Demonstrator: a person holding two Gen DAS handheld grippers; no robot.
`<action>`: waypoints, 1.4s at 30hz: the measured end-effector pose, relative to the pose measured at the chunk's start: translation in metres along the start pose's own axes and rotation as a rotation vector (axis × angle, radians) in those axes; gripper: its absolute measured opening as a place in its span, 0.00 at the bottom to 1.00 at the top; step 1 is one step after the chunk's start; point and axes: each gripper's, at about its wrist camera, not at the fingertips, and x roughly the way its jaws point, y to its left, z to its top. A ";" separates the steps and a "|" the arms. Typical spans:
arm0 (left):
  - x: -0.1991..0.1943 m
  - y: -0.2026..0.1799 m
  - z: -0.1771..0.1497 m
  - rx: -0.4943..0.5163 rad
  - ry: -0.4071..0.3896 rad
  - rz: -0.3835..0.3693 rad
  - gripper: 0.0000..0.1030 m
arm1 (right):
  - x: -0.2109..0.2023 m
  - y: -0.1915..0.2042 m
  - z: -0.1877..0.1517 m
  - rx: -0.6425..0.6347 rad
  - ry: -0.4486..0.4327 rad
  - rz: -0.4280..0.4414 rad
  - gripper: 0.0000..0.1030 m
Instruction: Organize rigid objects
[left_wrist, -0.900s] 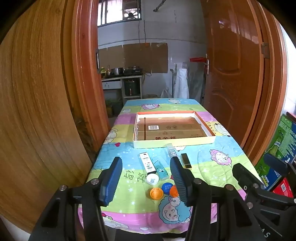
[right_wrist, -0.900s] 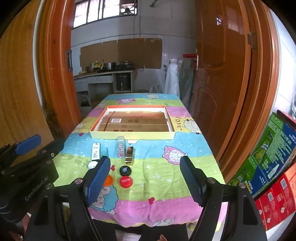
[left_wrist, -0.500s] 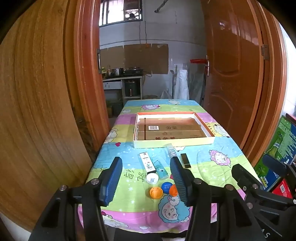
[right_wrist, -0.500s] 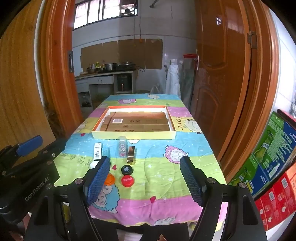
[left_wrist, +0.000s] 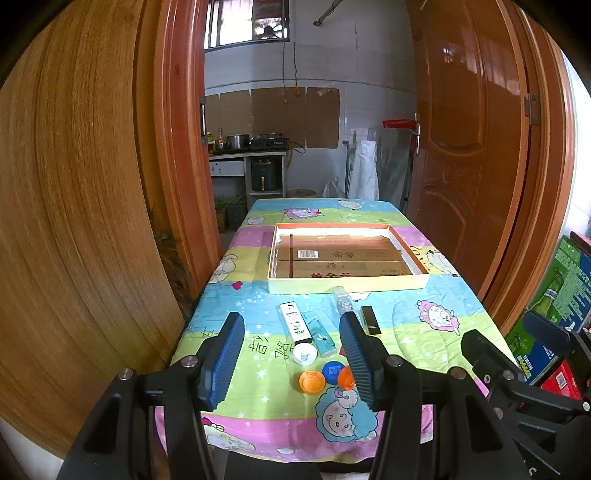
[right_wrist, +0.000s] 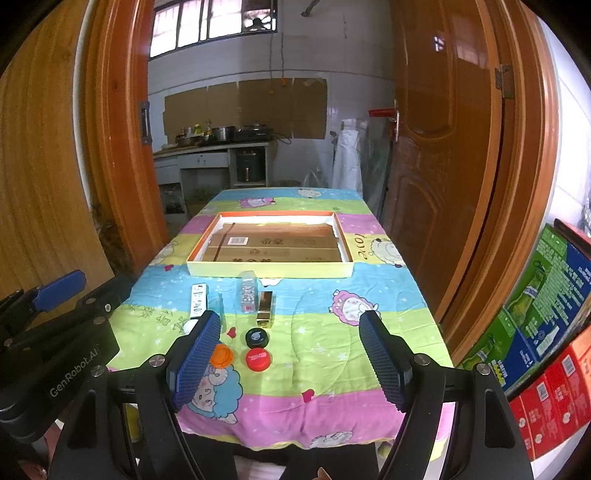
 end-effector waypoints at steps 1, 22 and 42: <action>-0.001 0.000 0.000 -0.002 0.000 -0.001 0.53 | 0.000 0.001 0.000 -0.001 0.000 0.001 0.77; -0.003 0.000 0.001 -0.016 0.001 -0.011 0.53 | 0.001 0.002 0.000 -0.001 0.001 0.006 0.77; -0.004 0.000 0.000 -0.018 0.004 -0.010 0.53 | 0.001 0.004 -0.001 0.001 0.004 0.009 0.77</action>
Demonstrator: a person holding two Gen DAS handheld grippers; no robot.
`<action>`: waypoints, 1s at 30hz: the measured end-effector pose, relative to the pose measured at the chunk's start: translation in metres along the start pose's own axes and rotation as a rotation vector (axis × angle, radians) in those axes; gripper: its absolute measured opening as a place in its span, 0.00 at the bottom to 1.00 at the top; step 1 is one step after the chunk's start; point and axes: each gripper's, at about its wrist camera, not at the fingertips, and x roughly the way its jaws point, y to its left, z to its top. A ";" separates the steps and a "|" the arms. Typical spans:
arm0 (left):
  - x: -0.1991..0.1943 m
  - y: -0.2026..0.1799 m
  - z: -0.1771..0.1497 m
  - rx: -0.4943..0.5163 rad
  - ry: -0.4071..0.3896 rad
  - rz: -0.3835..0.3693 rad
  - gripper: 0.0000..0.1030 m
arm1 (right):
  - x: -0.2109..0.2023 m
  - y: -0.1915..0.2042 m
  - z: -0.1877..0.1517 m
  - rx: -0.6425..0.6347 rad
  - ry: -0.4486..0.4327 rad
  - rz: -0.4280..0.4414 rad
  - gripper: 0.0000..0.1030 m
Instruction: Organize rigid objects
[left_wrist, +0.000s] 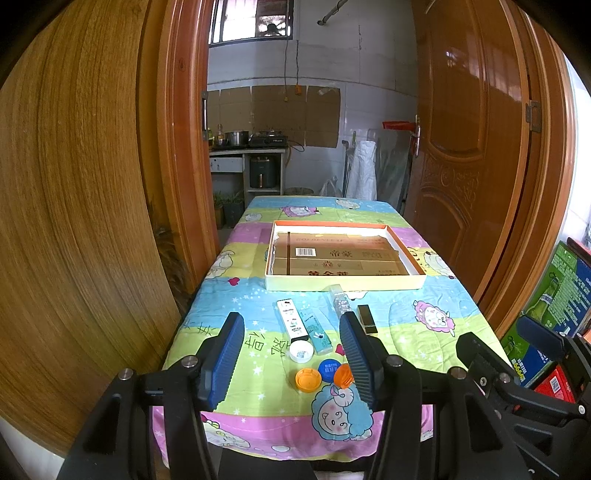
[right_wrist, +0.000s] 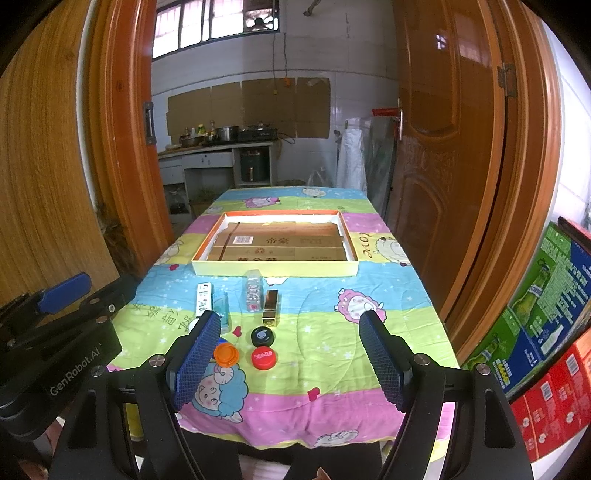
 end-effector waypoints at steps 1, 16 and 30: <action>0.000 0.000 0.000 0.000 -0.001 0.000 0.53 | 0.000 0.001 0.000 -0.001 0.000 0.002 0.77; 0.001 0.000 0.000 -0.001 0.003 -0.001 0.53 | 0.000 0.001 -0.001 0.002 0.000 0.003 0.77; 0.004 -0.002 -0.003 0.000 0.012 -0.002 0.53 | 0.001 0.002 -0.001 0.003 0.003 0.006 0.77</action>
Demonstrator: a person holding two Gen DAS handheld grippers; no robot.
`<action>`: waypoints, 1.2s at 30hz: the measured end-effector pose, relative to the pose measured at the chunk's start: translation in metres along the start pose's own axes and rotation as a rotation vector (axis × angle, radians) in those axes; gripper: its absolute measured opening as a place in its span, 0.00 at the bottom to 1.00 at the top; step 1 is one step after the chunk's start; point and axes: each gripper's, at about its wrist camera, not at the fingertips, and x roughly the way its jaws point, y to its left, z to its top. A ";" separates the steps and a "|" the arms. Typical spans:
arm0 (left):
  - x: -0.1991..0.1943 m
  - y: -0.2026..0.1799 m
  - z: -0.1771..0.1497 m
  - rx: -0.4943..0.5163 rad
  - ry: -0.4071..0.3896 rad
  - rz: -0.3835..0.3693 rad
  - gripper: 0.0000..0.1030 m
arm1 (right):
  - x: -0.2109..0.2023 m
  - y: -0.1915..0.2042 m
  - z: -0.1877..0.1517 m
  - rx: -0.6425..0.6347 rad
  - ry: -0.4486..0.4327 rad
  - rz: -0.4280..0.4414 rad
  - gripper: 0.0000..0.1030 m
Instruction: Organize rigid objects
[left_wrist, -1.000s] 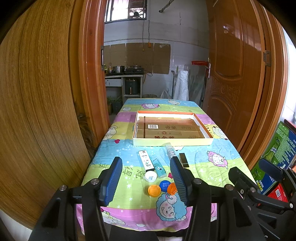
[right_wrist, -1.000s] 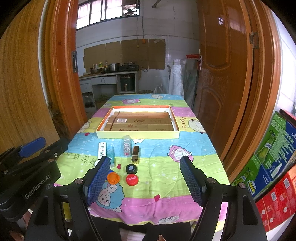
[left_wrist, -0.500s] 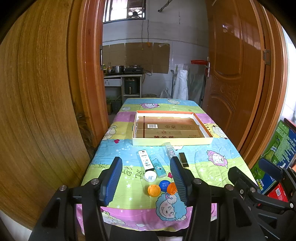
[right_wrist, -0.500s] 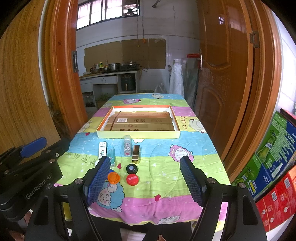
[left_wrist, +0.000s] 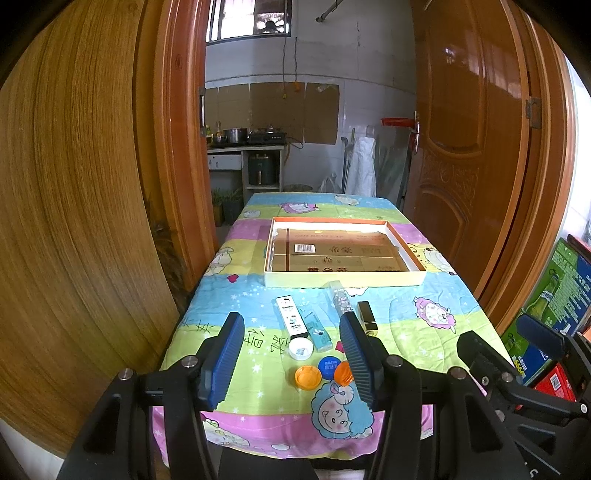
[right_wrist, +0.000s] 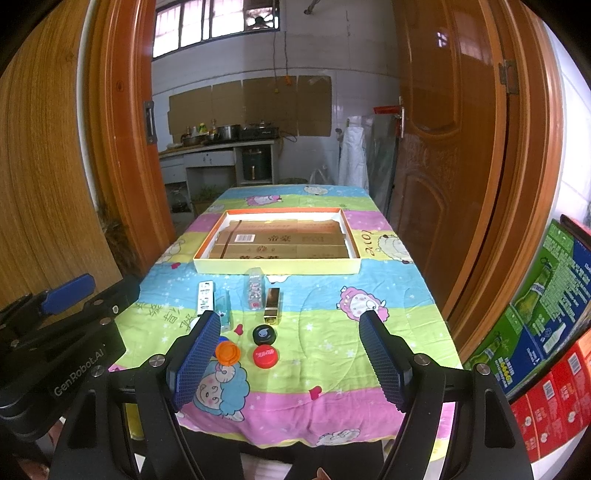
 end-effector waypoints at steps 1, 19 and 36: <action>0.000 0.000 0.000 0.000 0.001 0.000 0.53 | 0.000 0.000 0.000 0.000 0.000 -0.001 0.77; 0.023 0.013 -0.011 -0.006 0.046 -0.015 0.53 | 0.016 -0.003 -0.014 0.000 0.037 0.031 0.77; 0.097 0.028 -0.066 -0.005 0.157 -0.101 0.53 | 0.091 -0.002 -0.061 -0.052 0.139 0.089 0.77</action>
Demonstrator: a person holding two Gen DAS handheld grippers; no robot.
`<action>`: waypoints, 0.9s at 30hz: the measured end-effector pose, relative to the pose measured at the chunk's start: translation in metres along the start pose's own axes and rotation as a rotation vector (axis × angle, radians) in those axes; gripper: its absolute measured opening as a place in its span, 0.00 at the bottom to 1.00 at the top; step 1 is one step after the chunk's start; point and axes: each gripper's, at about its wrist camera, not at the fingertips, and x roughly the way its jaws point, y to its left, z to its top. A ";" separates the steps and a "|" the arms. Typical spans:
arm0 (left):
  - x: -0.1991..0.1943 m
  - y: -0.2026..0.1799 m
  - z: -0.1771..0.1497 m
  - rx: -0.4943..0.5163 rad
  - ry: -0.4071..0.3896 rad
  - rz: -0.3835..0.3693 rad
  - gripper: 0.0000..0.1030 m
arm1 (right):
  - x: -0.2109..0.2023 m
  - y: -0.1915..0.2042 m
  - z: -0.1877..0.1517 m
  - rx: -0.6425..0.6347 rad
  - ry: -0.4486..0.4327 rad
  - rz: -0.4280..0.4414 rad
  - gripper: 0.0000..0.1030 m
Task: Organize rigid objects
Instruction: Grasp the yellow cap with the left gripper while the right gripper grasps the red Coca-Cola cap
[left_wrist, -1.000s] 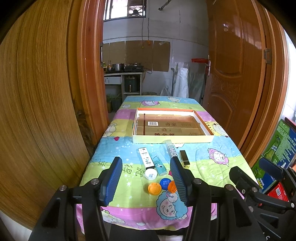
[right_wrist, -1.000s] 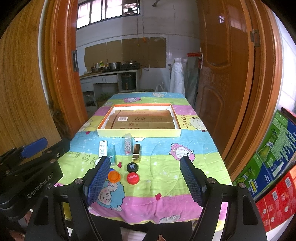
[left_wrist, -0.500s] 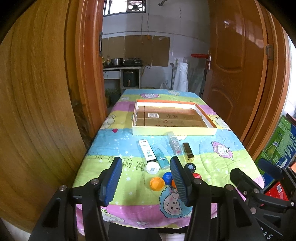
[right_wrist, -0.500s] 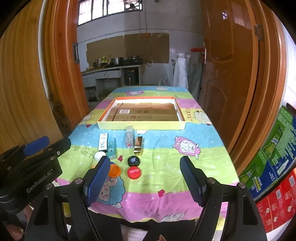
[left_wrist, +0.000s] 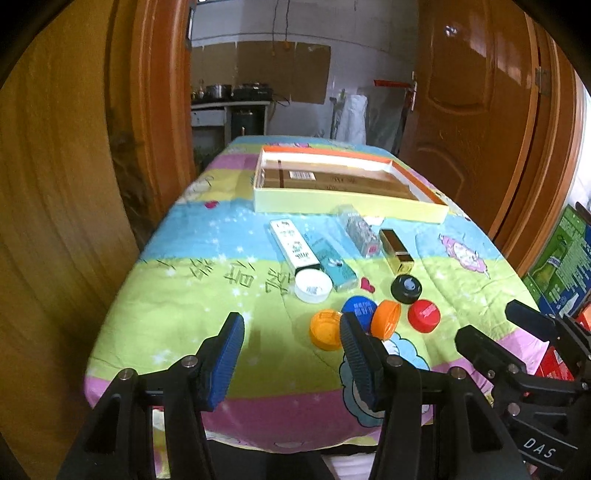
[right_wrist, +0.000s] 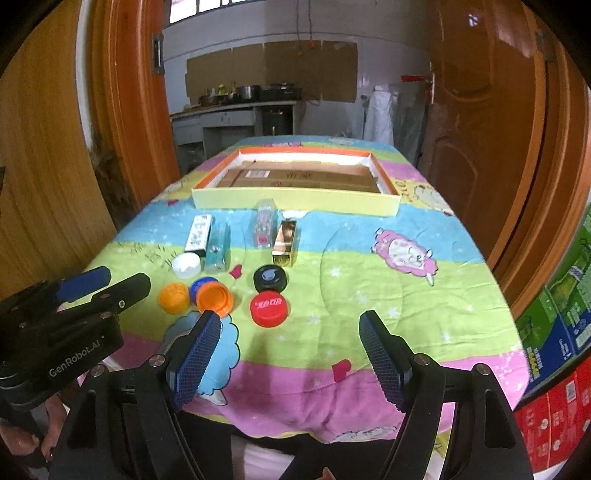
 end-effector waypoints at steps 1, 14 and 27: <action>0.004 0.000 -0.002 0.004 0.005 -0.009 0.53 | 0.004 0.000 -0.001 0.001 0.007 0.004 0.77; 0.028 -0.015 -0.013 0.080 0.014 -0.046 0.51 | 0.039 -0.006 -0.006 0.018 0.044 0.054 0.75; 0.033 -0.011 -0.010 0.094 -0.011 -0.045 0.30 | 0.061 0.000 0.004 -0.031 0.050 0.076 0.45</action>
